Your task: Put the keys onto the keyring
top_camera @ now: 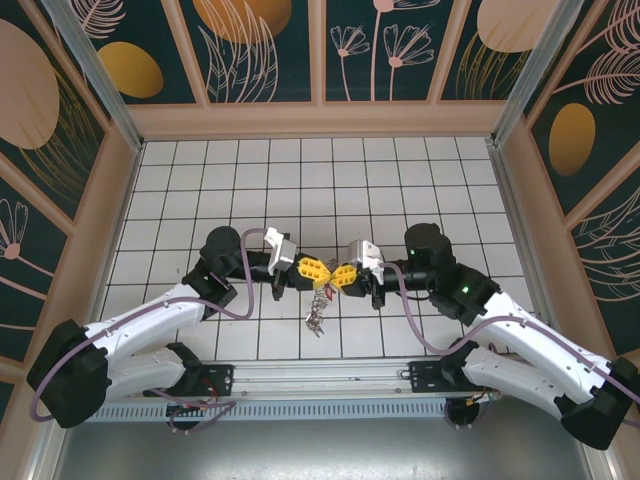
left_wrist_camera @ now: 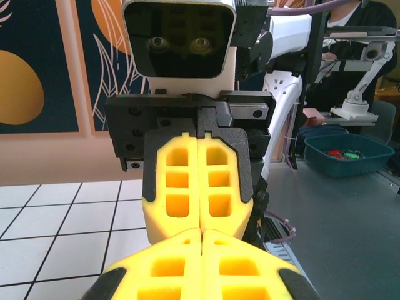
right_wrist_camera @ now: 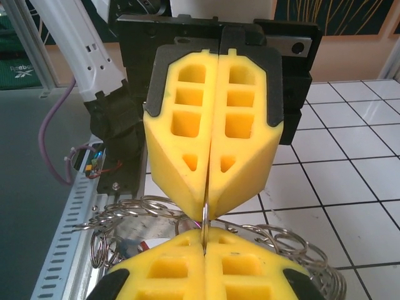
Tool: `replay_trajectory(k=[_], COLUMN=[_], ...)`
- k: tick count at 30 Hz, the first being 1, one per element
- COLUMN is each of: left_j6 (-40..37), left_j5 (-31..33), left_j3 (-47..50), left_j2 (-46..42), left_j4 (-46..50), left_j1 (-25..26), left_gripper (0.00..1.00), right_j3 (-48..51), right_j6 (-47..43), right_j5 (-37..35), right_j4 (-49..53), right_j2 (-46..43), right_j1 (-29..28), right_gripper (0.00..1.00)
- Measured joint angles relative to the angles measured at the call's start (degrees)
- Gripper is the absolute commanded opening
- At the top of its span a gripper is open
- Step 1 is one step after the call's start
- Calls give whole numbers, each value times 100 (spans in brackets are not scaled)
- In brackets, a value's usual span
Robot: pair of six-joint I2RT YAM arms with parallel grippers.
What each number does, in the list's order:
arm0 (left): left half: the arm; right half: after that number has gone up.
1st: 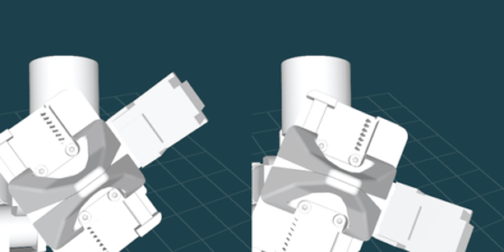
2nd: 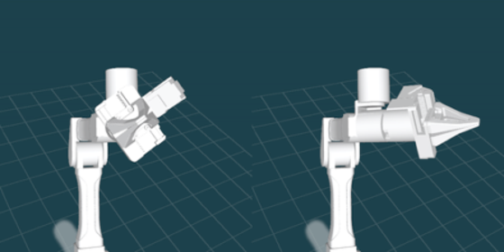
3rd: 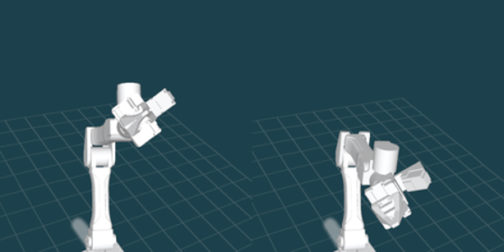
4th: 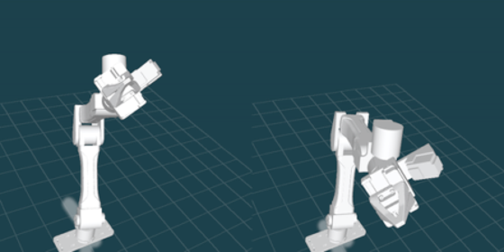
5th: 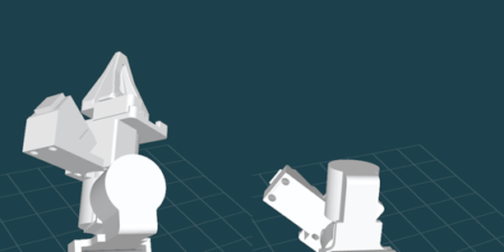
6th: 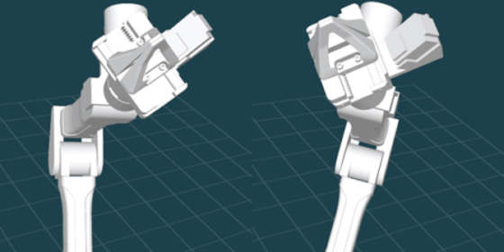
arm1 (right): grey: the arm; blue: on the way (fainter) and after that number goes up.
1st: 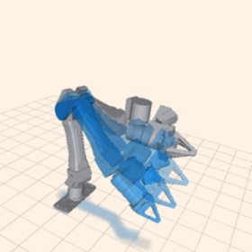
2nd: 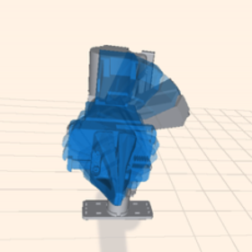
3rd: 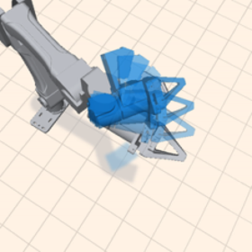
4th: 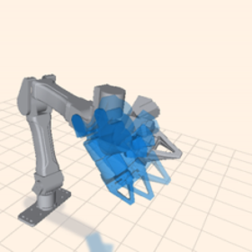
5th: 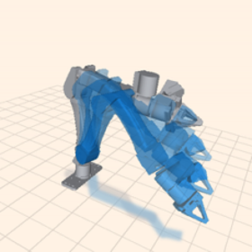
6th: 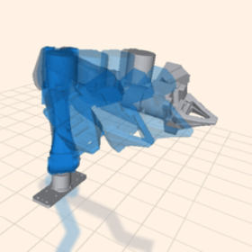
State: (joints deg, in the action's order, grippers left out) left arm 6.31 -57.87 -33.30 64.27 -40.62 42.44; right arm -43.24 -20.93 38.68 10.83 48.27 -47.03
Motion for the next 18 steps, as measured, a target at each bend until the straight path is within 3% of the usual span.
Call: replay_trajectory(k=[3,7,12,18], left_j6=[-186,-901,-1958,-2426], left_j5=[127,398,702,737], left_j3=[-74,-452,-1097,-1416], left_j2=[-33,-190,-210,74], left_j4=[391,1663,3357,4258], left_j1=[2,11,11,11], left_gripper=[17,27,29,31], right_j3=[-92,-341,-643,-774], right_j6=[-87,-240,-369,-472], right_j5=[-131,-334,-501,-608], right_j4=[236,793,1298,1497], right_j2=[44,166,249,481], right_j1=[-2,-2,-13,-101], right_gripper=[0,0,0,0])
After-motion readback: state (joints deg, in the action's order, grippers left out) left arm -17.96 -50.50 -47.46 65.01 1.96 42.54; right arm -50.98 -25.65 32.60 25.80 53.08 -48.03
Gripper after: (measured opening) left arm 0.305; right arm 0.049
